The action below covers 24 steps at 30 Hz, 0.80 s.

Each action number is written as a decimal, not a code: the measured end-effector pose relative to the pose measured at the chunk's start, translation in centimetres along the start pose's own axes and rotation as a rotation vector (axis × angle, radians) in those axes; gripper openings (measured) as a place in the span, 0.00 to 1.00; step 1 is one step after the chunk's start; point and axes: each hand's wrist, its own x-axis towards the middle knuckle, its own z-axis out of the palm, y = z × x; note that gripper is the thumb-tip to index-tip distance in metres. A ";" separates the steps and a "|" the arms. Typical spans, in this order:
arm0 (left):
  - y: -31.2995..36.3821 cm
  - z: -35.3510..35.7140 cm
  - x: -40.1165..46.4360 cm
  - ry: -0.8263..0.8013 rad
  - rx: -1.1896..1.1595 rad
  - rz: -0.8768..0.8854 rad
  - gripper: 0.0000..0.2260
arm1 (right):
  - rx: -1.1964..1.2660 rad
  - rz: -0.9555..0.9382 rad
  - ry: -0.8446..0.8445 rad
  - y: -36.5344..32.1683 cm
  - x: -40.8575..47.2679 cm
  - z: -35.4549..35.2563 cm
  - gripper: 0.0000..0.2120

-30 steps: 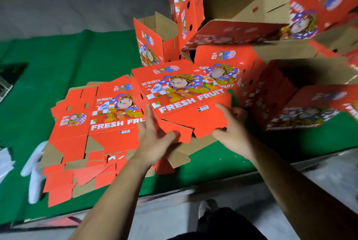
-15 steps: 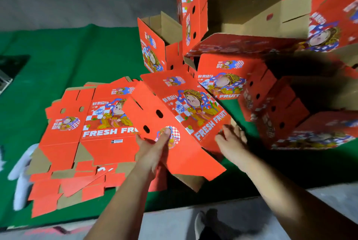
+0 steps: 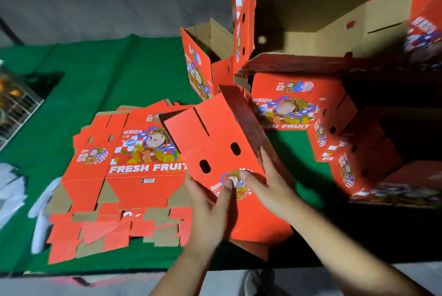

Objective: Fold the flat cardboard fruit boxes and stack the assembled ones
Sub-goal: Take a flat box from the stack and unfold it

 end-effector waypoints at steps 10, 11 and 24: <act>0.9 -5.0 9.5 0.141 -0.347 -0.585 0.29 | 0.089 -0.282 -0.258 -2.6 0.1 -1.4 0.35; 1.1 -5.3 10.1 0.145 -0.331 -0.605 0.29 | 0.009 -0.267 -0.282 -2.5 0.5 -2.3 0.38; 2.5 -3.8 7.9 0.243 0.080 -0.327 0.36 | -0.549 -0.358 0.294 -2.0 1.2 -4.4 0.22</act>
